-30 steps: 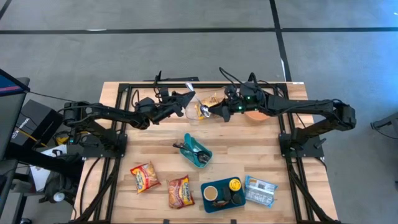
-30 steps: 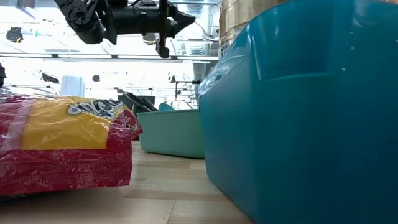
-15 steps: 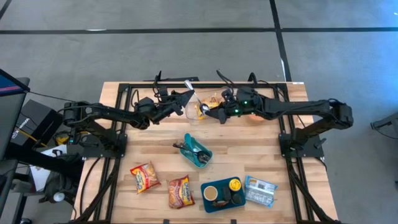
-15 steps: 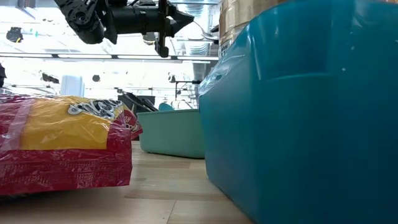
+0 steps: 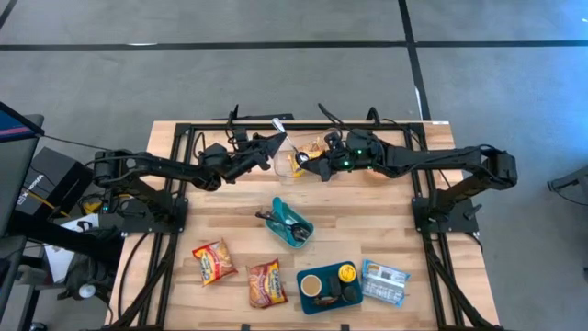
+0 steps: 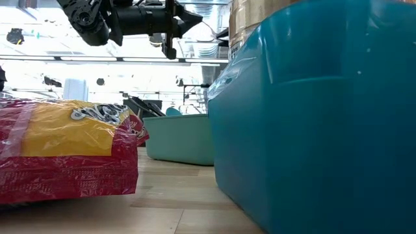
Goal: Pick & Place Food Item
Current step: Put the silver spoon into the green bin
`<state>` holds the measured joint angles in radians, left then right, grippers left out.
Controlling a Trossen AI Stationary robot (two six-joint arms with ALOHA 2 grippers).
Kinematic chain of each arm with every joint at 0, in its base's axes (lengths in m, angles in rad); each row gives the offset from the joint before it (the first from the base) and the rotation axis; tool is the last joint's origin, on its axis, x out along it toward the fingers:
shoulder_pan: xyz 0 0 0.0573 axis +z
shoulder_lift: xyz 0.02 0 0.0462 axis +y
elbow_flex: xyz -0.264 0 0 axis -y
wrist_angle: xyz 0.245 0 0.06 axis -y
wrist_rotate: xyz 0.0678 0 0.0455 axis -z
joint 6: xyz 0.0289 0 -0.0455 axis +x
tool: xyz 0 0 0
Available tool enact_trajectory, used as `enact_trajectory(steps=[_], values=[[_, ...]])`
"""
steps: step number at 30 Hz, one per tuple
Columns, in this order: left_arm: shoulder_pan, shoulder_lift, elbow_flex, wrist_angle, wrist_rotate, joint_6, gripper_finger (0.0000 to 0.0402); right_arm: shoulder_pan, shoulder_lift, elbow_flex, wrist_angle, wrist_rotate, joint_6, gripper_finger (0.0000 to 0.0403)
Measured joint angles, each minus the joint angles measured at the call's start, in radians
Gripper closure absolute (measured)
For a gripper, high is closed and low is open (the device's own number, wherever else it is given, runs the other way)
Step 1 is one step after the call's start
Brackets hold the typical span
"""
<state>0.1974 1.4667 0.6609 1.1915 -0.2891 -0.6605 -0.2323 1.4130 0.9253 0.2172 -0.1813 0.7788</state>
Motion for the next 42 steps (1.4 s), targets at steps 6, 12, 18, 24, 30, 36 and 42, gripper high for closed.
enact_trajectory(steps=[6, 12, 18, 24, 30, 36, 42], values=[[0.0, 0.0, 0.0, -0.002, 0.0, 0.0, 0.0396, -0.013, -0.001, 0.0, -0.001, -0.002, 0.0, 0.0339], [0.0, 0.0, 0.0, -0.003, 0.0, 0.001, 0.0396, -0.024, -0.001, 0.0, -0.001, -0.007, -0.001, 0.0339], [0.001, 0.0, 0.0, -0.003, -0.002, 0.002, 0.0396, -0.038, -0.001, 0.0, -0.002, -0.012, -0.009, 0.0339], [0.0, 0.0, 0.0, -0.002, -0.011, 0.0, 0.0396, -0.038, -0.011, 0.0, -0.01, -0.015, -0.027, 0.034], [0.0, 0.0, 0.0, -0.002, -0.012, 0.001, 0.0396, -0.047, -0.024, 0.001, -0.029, -0.02, -0.027, 0.034], [0.0, 0.0, 0.0, -0.007, -0.014, 0.001, 0.0396, -0.052, -0.023, 0.001, -0.036, -0.031, -0.042, 0.0334], [0.0, 0.0, 0.0, -0.008, -0.015, 0.001, 0.0396, -0.052, -0.023, 0.001, -0.035, -0.03, -0.045, 0.0306]])
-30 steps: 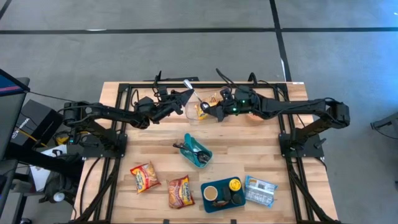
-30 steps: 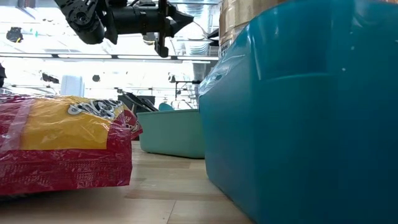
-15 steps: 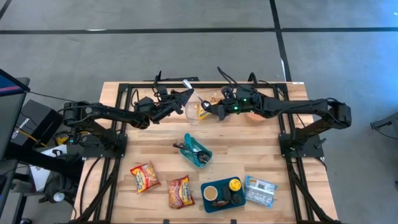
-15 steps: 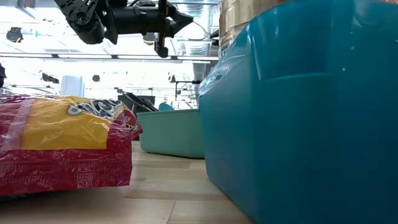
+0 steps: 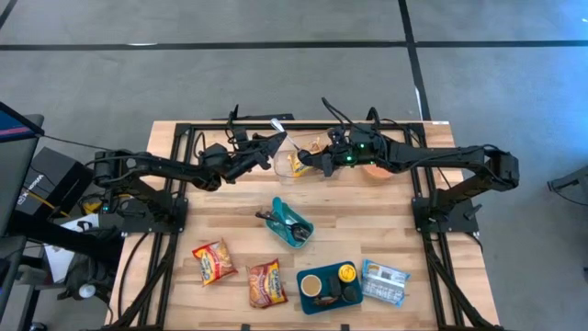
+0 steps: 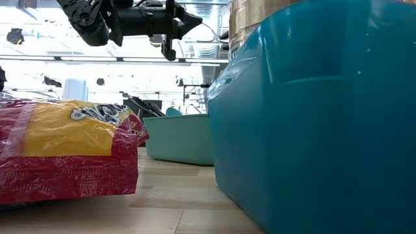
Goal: Pick & Place Food Item
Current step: Put the silver spoon into the green bin
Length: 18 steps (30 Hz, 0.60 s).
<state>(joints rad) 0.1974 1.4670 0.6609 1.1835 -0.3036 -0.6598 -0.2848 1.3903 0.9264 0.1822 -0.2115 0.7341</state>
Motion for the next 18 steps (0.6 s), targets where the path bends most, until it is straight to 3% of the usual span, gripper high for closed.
enact_trajectory(steps=[6, 18], values=[[0.0, 0.0, 0.0, 0.001, 0.0, 0.0, 0.0396, 0.0, 0.0, 0.0, -0.001, 0.0, 0.0, 0.0291], [0.0, 0.0, 0.0, 0.002, 0.0, 0.0, 0.0396, -0.023, -0.036, 0.0, -0.035, 0.002, 0.006, 0.0298]])
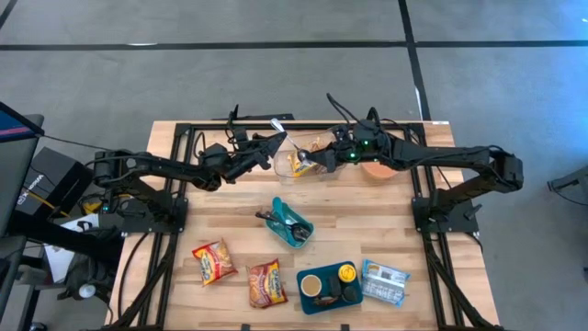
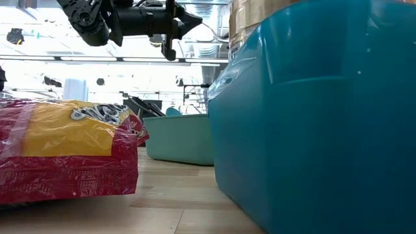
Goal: Pick & Place Food Item
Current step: Put the silver spoon into the green bin
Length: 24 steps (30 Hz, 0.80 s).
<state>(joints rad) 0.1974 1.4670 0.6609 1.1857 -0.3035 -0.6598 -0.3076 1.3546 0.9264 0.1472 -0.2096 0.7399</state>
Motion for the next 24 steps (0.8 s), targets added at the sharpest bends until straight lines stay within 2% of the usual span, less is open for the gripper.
enact_trajectory(steps=[7, 19, 24], values=[[0.0, 0.0, 0.0, 0.001, -0.003, 0.0, 0.0396, 0.002, 0.002, 0.0, -0.019, -0.001, 0.028, 0.033], [0.0, 0.0, -0.001, 0.0, -0.003, 0.0, 0.0396, 0.012, 0.007, 0.0, -0.023, 0.002, 0.012, 0.0341], [0.0, 0.0, -0.001, 0.001, -0.003, 0.0, 0.0396, 0.014, 0.008, 0.0, -0.023, 0.003, 0.012, 0.0367]])
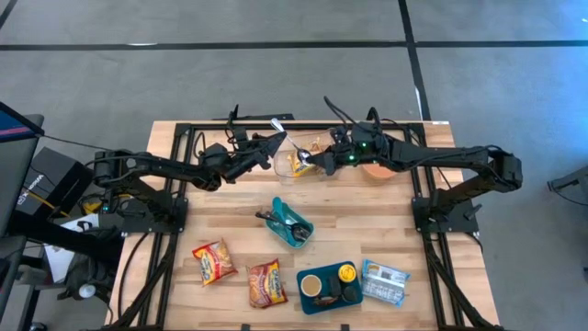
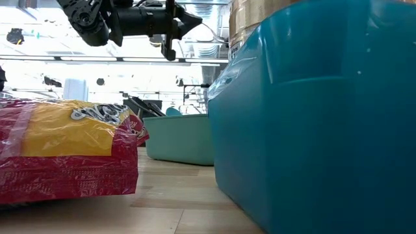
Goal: Pick & Place Food Item
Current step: Put the silver spoon into the green bin
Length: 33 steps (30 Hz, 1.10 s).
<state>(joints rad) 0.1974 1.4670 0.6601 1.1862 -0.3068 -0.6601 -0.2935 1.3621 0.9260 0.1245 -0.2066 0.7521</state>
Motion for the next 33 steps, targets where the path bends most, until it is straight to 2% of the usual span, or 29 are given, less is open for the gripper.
enact_trajectory(steps=[4, 15, 19, 25, 33], values=[[0.0, 0.0, 0.0, -0.001, 0.0, 0.0, 0.0396, 0.0, 0.0, 0.0, 0.0, 0.003, 0.0, 0.0396], [0.0, 0.0, 0.0, -0.011, 0.0, 0.0, 0.0387, 0.0, 0.0, 0.0, -0.003, 0.025, -0.009, 0.0398], [0.0, 0.0, 0.0, -0.043, 0.003, 0.0, 0.0362, -0.008, -0.002, 0.0, -0.01, 0.025, -0.023, 0.04], [0.006, 0.0, 0.0, -0.066, 0.058, -0.004, 0.0305, -0.026, -0.011, 0.0, -0.068, 0.023, -0.046, 0.0401], [0.047, -0.058, 0.0, -0.235, 0.218, -0.004, 0.0269, -0.054, -0.071, 0.0, -0.175, 0.019, -0.087, 0.0402]])
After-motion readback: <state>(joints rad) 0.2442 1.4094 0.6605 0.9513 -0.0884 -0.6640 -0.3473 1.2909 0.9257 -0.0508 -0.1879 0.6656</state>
